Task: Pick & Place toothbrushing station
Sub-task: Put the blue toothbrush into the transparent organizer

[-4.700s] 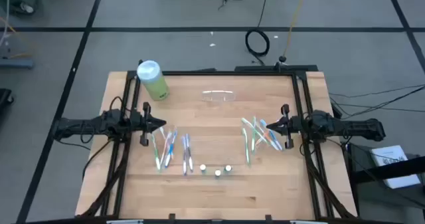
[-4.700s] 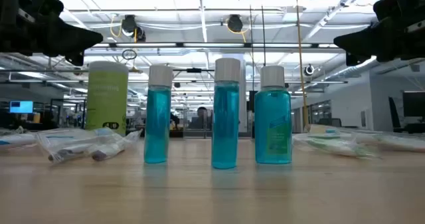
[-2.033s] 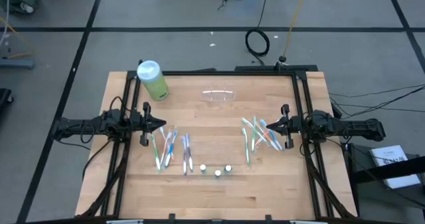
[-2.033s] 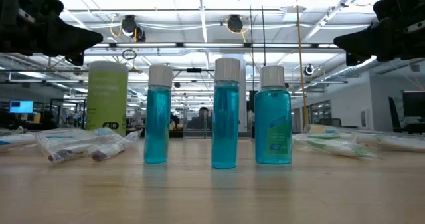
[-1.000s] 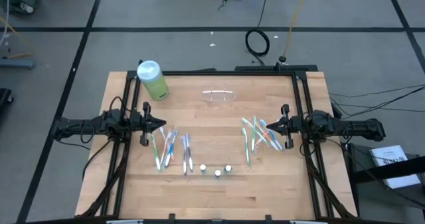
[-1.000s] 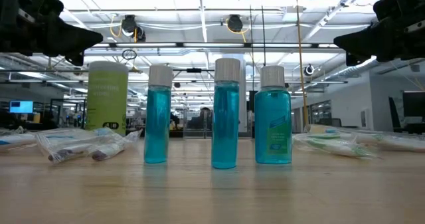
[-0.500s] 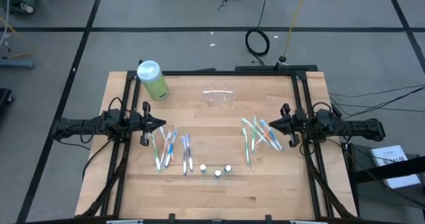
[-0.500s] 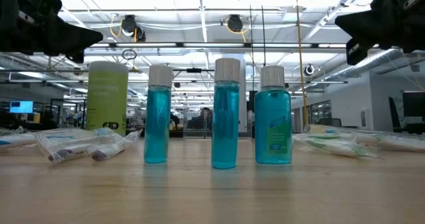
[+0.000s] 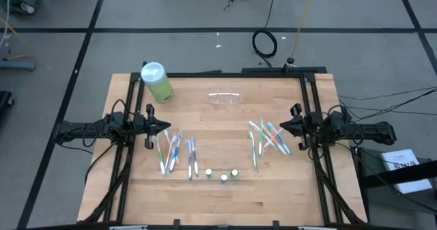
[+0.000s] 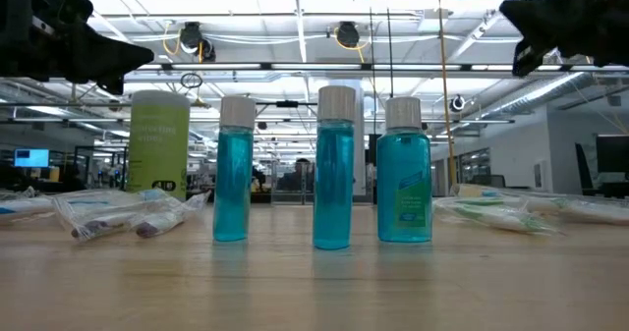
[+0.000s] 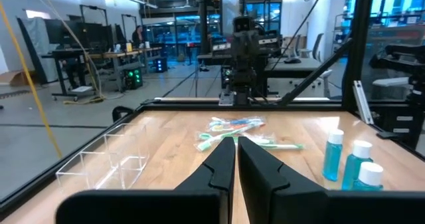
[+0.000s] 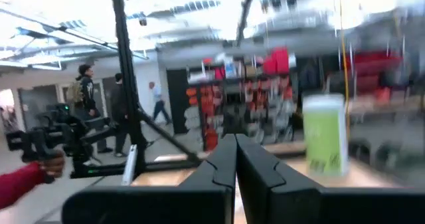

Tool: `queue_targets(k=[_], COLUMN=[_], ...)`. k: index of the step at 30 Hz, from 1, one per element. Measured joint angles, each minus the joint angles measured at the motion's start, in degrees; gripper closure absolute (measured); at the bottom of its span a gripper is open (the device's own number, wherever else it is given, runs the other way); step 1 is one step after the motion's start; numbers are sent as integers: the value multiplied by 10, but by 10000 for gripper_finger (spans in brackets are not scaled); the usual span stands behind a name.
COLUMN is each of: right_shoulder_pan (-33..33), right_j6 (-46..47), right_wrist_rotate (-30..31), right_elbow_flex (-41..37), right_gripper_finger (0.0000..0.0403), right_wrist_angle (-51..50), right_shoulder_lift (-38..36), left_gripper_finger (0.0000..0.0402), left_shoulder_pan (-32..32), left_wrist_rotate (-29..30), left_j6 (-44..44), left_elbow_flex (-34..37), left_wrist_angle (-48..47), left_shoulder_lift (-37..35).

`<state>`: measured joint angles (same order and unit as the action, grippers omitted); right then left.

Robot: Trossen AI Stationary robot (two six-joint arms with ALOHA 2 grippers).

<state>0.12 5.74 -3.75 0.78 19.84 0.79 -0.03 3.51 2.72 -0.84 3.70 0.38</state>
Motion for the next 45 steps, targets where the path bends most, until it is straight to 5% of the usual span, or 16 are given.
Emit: queue_targets(k=[6, 14, 20, 25, 36, 45], right_shoulder_pan=[0, 0, 0, 0, 0, 0], right_j6=[-11, -14, 82, 137, 227, 222], right_wrist_rotate=[-1, 146, 163, 217, 165, 201], right_elbow_flex=[13, 172, 338, 389, 354, 266], right_gripper_finger=[342, 192, 198, 214, 174, 185], right_wrist_angle=[54, -200, -475, -629, -630, -487], right_shoulder_lift=[31, 190, 363, 464, 536, 566], left_gripper_finger=[376, 376, 376, 376, 376, 376], left_shoulder_pan=[0, 0, 0, 0, 0, 0], left_wrist_rotate=[0, 0, 1, 1, -3, 30], left_j6=[0, 0, 0, 0, -6, -16], left_elbow_flex=[0, 0, 0, 0, 0, 0], left_wrist_angle=[0, -1, 2, 11, 12, 11], left_shoulder_lift=[0, 0, 0, 0, 0, 0])
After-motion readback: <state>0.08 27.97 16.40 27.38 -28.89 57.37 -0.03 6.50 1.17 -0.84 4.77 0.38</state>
